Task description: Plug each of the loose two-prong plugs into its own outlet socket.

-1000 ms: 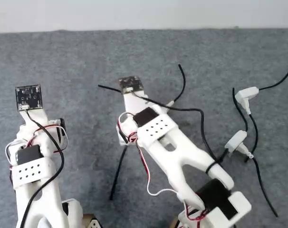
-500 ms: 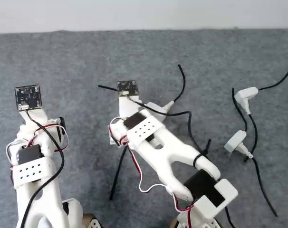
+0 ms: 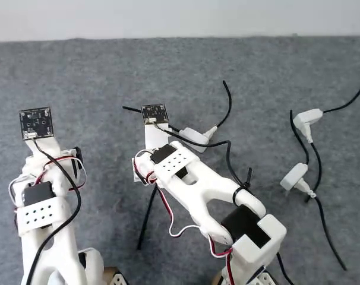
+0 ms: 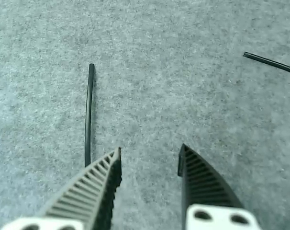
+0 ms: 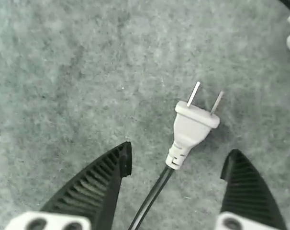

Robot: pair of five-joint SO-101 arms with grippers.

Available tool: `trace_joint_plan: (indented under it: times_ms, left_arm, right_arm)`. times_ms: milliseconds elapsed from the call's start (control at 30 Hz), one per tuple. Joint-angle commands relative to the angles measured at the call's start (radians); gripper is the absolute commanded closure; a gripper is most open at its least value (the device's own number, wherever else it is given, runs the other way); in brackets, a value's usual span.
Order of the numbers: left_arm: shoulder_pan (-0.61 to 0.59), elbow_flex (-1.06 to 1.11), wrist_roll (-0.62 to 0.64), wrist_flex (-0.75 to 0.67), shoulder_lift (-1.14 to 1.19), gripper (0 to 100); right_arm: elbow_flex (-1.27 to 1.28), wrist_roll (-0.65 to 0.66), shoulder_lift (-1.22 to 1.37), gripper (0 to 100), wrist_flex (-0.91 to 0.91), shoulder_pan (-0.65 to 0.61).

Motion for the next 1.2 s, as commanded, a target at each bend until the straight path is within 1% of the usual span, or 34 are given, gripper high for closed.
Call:
trace_joint_plan:
  times_ms: [0,400,800,1167]
  left_arm:
    - [-0.005,-0.008,0.006,-0.026,-0.003,81]
    - [-0.005,-0.008,0.006,-0.025,-0.003,81]
    - [-0.005,-0.008,0.005,-0.025,-0.003,81]
    - [-0.005,0.002,0.005,-0.029,-0.005,81]
  right_arm:
    - [-0.051,-0.012,-0.013,73.0,-0.021,-0.001]
    - [-0.046,-0.012,-0.005,85.1,-0.019,0.087]
    - [-0.044,-0.012,-0.001,85.2,-0.019,0.085]
    - [-0.107,-0.011,0.117,85.1,-0.010,0.090]
